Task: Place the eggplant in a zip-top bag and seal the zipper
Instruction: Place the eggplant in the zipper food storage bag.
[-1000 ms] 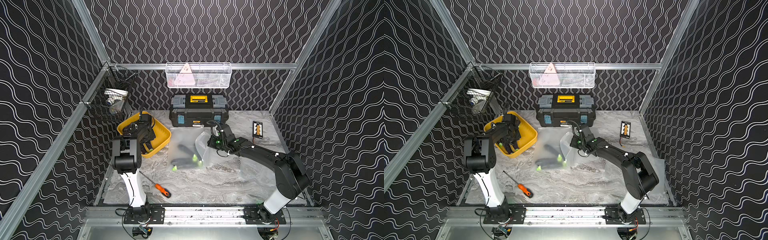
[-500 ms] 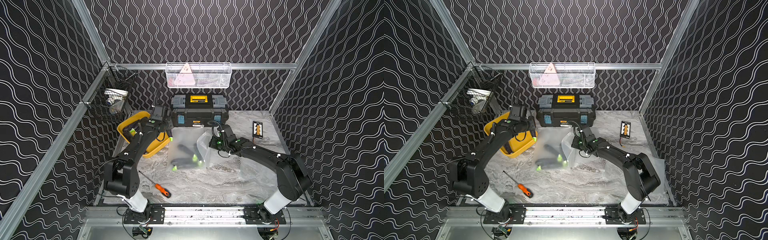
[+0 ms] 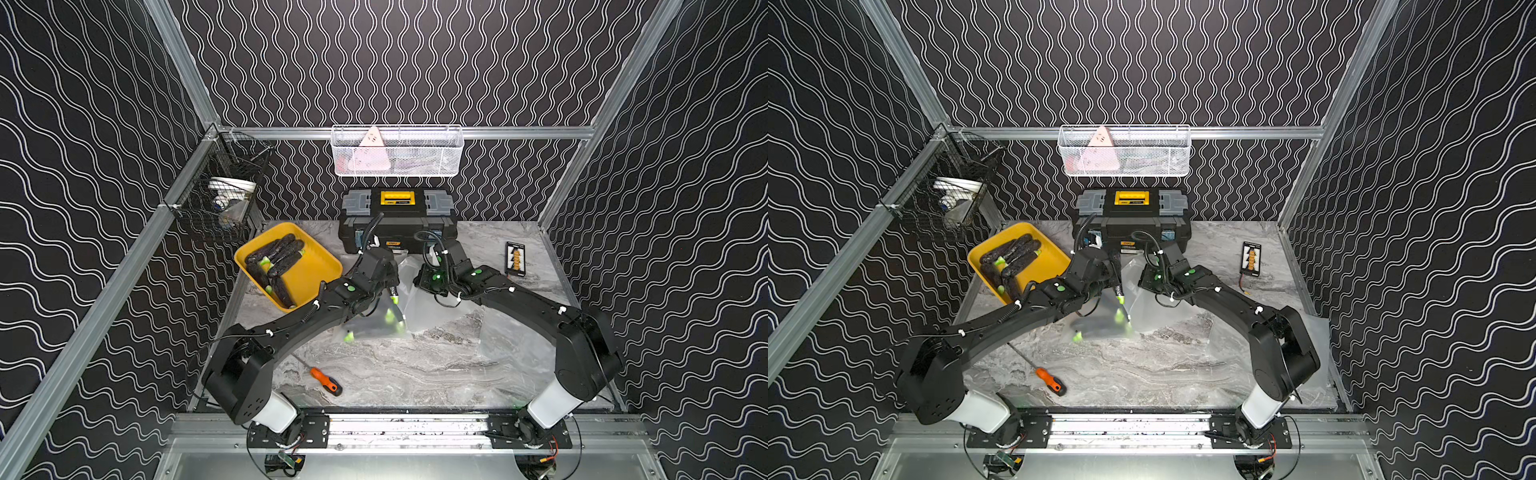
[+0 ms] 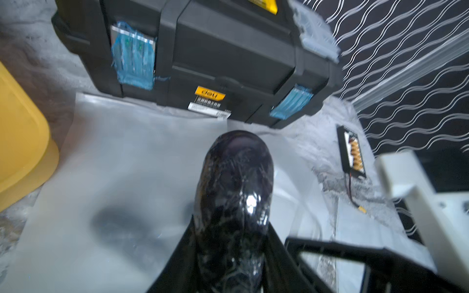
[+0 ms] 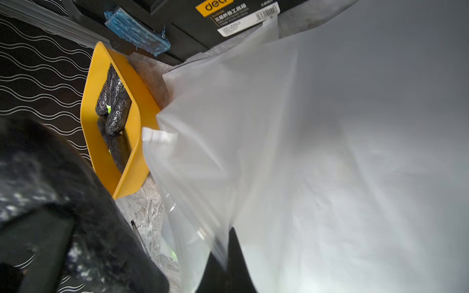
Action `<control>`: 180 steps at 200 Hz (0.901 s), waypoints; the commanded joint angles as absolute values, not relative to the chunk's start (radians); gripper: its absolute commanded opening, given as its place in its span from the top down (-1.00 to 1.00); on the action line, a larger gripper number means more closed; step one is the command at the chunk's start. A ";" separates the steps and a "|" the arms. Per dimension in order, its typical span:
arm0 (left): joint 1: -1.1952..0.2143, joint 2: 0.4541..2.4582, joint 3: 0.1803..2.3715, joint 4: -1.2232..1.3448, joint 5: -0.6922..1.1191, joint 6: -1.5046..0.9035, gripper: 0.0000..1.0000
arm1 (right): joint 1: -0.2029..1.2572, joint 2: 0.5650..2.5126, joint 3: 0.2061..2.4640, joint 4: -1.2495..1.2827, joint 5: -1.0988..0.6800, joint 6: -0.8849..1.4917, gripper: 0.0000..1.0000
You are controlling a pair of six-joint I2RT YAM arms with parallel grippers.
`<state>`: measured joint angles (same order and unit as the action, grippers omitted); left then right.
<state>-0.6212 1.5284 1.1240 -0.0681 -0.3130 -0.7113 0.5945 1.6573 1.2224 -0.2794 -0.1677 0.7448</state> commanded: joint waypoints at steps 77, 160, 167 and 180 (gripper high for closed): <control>-0.671 1.553 1.026 0.183 -0.429 -0.649 0.36 | 0.597 1.574 1.179 -0.253 -0.224 0.949 0.94; -0.701 1.509 0.919 0.324 -0.294 -0.732 0.26 | 0.574 1.593 1.238 -0.265 -0.229 1.022 0.92; -0.702 1.505 0.918 0.324 -0.294 -0.751 0.25 | 0.574 1.597 1.233 -0.256 -0.237 1.026 0.92; -0.701 1.498 0.917 0.336 -0.305 -0.768 0.25 | 0.576 1.600 1.225 -0.250 -0.247 1.033 0.92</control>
